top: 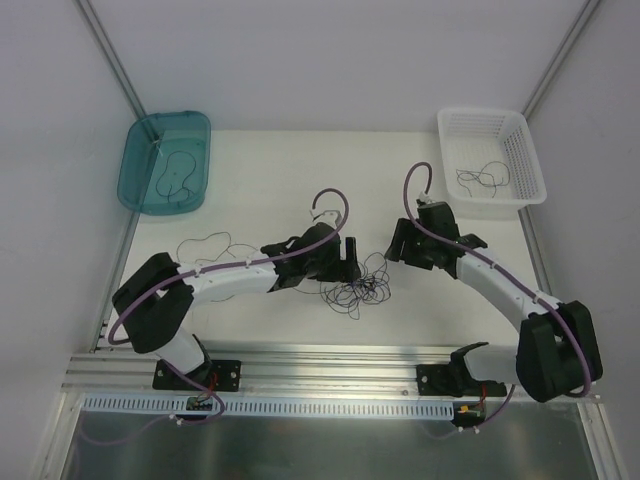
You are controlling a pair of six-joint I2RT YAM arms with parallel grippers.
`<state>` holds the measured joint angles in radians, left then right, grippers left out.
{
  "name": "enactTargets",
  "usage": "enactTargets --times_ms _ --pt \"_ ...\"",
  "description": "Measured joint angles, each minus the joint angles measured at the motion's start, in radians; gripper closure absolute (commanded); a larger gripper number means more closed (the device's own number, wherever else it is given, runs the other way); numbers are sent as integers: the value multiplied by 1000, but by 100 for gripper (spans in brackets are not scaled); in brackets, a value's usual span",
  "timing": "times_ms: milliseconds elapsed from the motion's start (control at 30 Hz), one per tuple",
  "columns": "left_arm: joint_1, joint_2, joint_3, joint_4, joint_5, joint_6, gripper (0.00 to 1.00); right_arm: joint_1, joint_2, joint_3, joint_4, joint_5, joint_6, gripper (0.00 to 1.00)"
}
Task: Untangle the cables
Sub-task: Untie the cable.
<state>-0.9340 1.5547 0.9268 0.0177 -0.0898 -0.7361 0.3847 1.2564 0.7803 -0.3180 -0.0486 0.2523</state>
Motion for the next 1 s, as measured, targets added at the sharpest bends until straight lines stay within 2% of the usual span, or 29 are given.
enactTargets --times_ms 100,233,333,433,467,567,633,733,767,833,867,933,1000 --pt "-23 57 20 0 -1 -21 31 -11 79 -6 61 -39 -3 35" --pt "-29 102 30 0 0 -45 48 -14 167 -7 121 -73 -10 36" --pt "-29 128 31 0 -1 -64 55 -14 222 -7 159 -94 -17 36" --pt "-29 150 32 0 -1 -77 74 -14 274 -7 187 -111 -23 37" --pt "-29 156 32 0 -1 -83 85 -14 282 -4 201 -123 -24 38" --pt "-29 161 32 1 -2 -90 100 -15 309 3 243 -145 -29 44" --pt "-29 161 32 10 -2 -87 100 -15 332 12 272 -172 -34 48" --pt "-29 161 24 27 -3 -83 100 -13 357 18 301 -206 -42 65" --pt "-29 161 19 32 -4 -82 100 -11 360 18 303 -212 -45 74" --pt "-29 158 6 40 -10 -76 100 -8 361 15 294 -212 -53 83" --pt "-28 155 -3 45 -16 -73 100 -7 359 14 282 -207 -59 92" --pt "-27 138 -25 49 -24 -66 100 -5 341 10 242 -193 -72 99" --pt "-16 109 -54 52 -28 -58 100 -6 286 7 178 -158 -90 99"
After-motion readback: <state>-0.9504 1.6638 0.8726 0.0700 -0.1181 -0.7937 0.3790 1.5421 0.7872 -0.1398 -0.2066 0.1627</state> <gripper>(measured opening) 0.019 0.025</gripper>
